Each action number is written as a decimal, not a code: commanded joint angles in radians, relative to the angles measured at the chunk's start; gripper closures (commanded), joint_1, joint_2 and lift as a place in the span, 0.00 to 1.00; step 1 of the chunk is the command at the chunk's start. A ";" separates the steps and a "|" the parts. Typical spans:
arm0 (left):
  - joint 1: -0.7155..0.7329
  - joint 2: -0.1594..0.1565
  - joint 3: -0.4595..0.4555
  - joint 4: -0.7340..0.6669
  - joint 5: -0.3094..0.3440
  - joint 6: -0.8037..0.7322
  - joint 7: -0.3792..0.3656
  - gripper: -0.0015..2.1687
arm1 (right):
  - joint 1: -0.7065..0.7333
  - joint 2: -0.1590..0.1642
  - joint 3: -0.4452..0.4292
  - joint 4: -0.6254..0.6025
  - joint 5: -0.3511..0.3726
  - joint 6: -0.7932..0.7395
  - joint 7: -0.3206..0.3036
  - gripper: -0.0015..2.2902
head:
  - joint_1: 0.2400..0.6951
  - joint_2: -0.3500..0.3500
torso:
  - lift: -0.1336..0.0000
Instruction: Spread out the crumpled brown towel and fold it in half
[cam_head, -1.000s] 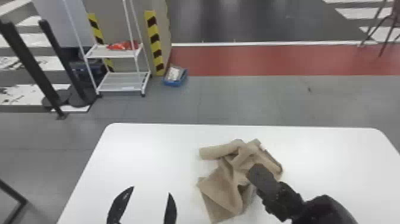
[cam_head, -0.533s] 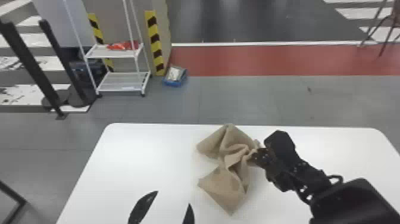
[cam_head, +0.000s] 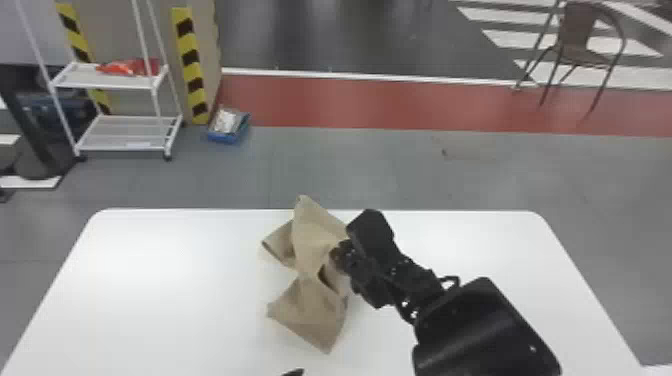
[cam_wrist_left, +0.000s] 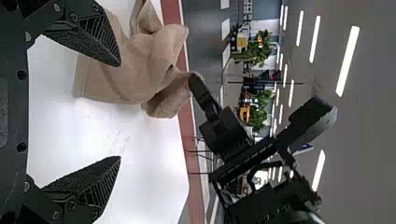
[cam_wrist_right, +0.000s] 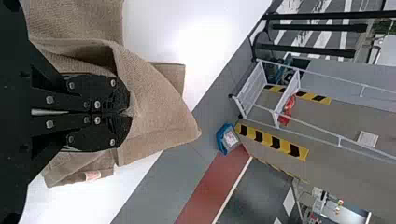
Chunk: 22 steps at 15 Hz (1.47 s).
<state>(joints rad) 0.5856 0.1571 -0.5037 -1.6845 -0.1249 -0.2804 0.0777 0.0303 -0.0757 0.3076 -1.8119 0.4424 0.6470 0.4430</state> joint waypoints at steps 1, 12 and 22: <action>-0.066 0.001 -0.091 0.051 -0.009 0.093 0.071 0.09 | -0.004 0.005 0.033 0.005 -0.021 -0.006 0.002 0.72 | 1.00 0.32 | 1.00; -0.371 -0.041 -0.133 0.229 0.070 0.304 0.290 0.09 | 0.040 0.004 0.090 -0.026 -0.048 -0.028 0.011 0.72 | 1.00 0.42 | 1.00; -0.337 -0.036 -0.085 0.209 0.084 0.418 0.430 0.10 | 0.031 0.010 0.093 -0.027 -0.048 -0.034 0.008 0.72 | 1.00 0.58 | 1.00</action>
<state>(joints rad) 0.2435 0.1195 -0.5961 -1.4689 -0.0390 0.1235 0.5173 0.0636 -0.0664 0.4012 -1.8392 0.3942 0.6129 0.4508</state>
